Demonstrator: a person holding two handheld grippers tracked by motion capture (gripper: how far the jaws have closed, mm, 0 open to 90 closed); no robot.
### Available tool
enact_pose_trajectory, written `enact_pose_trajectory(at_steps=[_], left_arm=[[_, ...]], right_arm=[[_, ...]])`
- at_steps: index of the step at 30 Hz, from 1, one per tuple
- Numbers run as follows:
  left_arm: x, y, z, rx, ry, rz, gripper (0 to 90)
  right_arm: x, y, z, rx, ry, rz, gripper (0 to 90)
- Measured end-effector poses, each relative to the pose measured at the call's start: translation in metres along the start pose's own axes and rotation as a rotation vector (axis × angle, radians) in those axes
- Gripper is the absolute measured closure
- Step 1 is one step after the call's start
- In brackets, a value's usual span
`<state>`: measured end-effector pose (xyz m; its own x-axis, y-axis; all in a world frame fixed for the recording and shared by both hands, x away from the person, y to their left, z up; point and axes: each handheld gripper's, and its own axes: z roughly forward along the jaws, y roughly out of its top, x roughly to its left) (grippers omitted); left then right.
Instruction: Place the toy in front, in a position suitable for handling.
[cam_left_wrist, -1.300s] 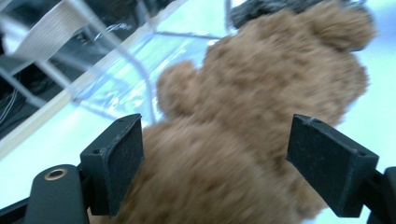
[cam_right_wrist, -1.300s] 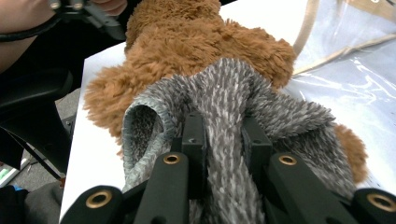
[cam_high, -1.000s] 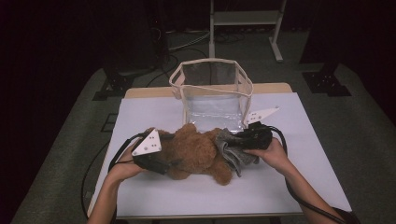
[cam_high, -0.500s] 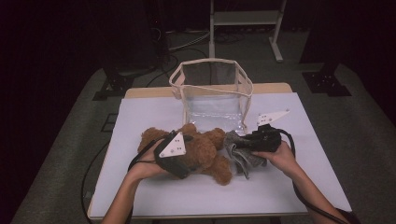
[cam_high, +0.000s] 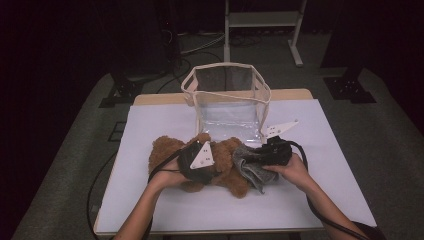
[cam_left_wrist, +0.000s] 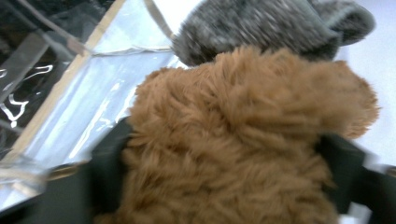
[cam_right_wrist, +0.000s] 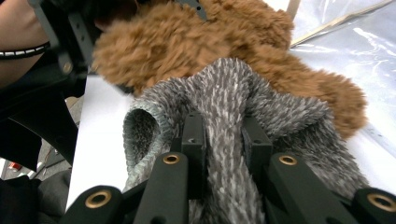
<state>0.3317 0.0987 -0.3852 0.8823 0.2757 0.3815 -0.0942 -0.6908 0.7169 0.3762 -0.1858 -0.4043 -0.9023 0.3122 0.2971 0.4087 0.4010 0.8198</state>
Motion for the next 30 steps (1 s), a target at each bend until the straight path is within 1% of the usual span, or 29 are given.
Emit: enact_pose_trajectory(at_steps=[1,3,5,7,10,13,14,15,17,18,20,22,24,28,30], left_arm=[[0.002,0.0,-0.002,-0.008,0.002,-0.011,34.6],[0.004,0.001,-0.007,-0.036,-0.006,-0.035,39.4],[0.007,0.004,-0.012,-0.068,-0.034,-0.063,41.2],[0.009,0.008,-0.016,-0.098,-0.049,-0.079,41.6],[0.009,0.016,-0.018,-0.133,-0.086,-0.097,42.1],[0.007,0.027,-0.02,-0.174,-0.132,-0.104,42.6],[0.006,0.031,-0.019,-0.185,-0.147,-0.101,42.6],[0.005,0.035,-0.018,-0.187,-0.155,-0.092,42.6],[0.005,0.04,-0.013,-0.169,-0.162,-0.073,42.4],[0.005,0.04,-0.01,-0.159,-0.164,-0.072,41.8],[0.007,0.041,-0.003,-0.139,-0.173,-0.075,38.5],[0.007,0.041,0.0,-0.125,-0.167,-0.071,32.2],[0.007,0.04,0.0,-0.114,-0.174,-0.073,23.4],[0.006,0.037,-0.002,-0.076,-0.171,-0.064,10.0],[0.006,0.034,-0.002,-0.066,-0.172,-0.064,8.3]], right_arm=[[0.0,0.0,0.002,0.0,0.005,-0.002,74.8],[0.001,0.001,0.004,-0.003,0.009,-0.005,74.8],[0.002,0.003,0.004,-0.01,0.016,-0.004,74.8],[0.003,0.006,0.001,-0.027,0.023,-0.01,74.8],[0.009,0.012,-0.01,-0.053,0.02,-0.028,74.8],[0.018,0.017,-0.024,-0.082,0.018,-0.053,74.8],[0.021,0.019,-0.029,-0.09,0.018,-0.062,74.8],[0.024,0.019,-0.034,-0.096,0.014,-0.068,74.8],[0.027,0.019,-0.04,-0.099,-0.002,-0.08,74.8],[0.027,0.017,-0.042,-0.093,-0.01,-0.077,74.8],[0.022,0.01,-0.041,-0.091,-0.017,-0.05,74.9],[0.014,0.003,-0.037,-0.092,-0.003,-0.016,74.9],[0.009,-0.002,-0.033,-0.098,0.009,0.011,74.8],[0.003,-0.004,-0.029,-0.107,0.014,0.026,74.8],[0.002,-0.005,-0.029,-0.109,0.012,0.03,74.8]])
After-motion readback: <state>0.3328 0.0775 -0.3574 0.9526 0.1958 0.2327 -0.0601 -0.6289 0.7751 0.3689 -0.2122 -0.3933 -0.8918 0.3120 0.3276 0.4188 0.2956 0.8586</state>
